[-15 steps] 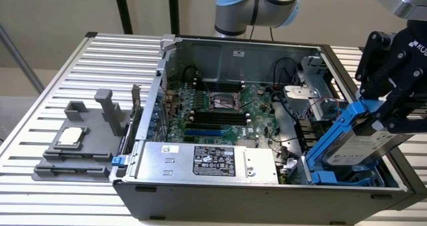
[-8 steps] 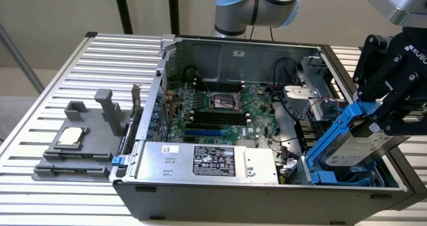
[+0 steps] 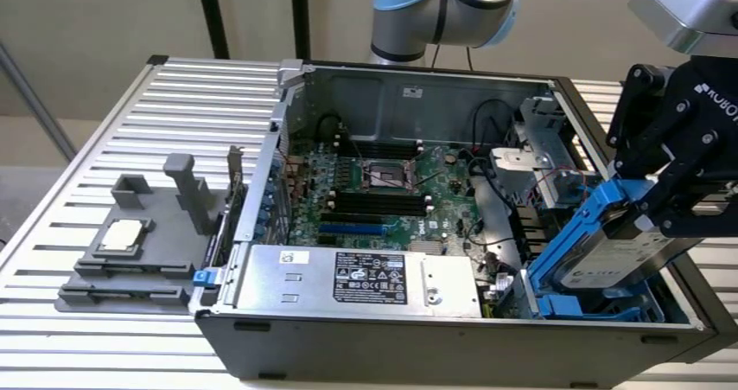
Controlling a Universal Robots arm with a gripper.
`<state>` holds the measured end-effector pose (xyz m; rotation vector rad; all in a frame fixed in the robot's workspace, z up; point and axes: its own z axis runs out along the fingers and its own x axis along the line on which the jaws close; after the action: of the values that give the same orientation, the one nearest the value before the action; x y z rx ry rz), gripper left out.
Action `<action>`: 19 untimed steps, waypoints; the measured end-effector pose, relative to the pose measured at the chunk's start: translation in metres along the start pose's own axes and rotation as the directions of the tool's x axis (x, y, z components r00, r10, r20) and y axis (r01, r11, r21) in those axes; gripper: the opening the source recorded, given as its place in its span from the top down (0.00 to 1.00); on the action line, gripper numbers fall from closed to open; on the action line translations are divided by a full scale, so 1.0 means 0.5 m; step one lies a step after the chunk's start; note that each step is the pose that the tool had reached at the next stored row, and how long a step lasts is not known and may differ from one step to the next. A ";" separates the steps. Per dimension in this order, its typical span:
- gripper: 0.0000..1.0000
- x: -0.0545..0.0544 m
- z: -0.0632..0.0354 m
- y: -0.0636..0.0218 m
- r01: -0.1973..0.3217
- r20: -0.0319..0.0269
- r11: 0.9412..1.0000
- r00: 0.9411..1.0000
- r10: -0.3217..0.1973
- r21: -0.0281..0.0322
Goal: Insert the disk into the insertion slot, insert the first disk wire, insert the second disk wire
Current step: 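Insert the disk into the insertion slot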
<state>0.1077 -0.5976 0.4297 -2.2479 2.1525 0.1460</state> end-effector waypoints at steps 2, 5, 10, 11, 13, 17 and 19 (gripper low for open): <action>0.67 0.000 0.001 0.000 0.002 0.000 1.000 1.000 -0.002 0.000; 0.67 -0.002 0.002 0.000 0.006 0.000 1.000 1.000 -0.006 -0.001; 0.67 -0.004 0.003 0.000 0.012 -0.001 1.000 1.000 -0.012 -0.001; 0.67 -0.005 0.003 0.000 0.013 0.000 1.000 1.000 -0.013 -0.001; 0.66 -0.005 0.003 0.000 0.015 -0.001 1.000 1.000 -0.015 -0.001; 0.60 -0.005 0.003 0.000 0.019 -0.001 1.000 1.000 -0.019 -0.001; 0.60 -0.005 0.003 0.000 0.021 -0.001 1.000 1.000 -0.021 -0.002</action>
<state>0.1077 -0.5949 0.4282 -2.2709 2.1295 0.1462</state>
